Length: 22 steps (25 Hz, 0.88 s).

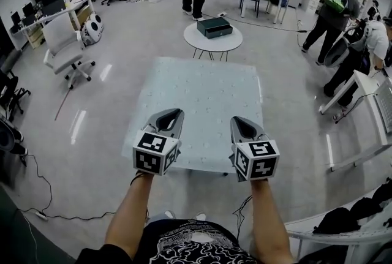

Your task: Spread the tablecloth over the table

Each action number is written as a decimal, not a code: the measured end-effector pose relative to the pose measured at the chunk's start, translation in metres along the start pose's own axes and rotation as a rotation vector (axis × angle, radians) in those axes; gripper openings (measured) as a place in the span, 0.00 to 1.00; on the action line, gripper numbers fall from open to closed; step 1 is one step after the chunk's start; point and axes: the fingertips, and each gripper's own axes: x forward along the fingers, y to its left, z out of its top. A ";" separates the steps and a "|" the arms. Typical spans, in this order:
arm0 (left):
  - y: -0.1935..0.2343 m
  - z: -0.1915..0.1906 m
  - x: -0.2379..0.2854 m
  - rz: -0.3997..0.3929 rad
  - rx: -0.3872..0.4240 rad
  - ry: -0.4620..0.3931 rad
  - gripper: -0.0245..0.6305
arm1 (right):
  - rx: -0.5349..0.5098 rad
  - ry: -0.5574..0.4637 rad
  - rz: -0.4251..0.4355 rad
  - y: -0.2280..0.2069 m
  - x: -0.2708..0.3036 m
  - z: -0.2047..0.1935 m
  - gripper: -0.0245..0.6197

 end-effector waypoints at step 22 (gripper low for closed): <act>0.006 -0.012 -0.040 -0.157 0.046 0.010 0.05 | -0.044 -0.016 -0.042 0.065 -0.024 0.004 0.04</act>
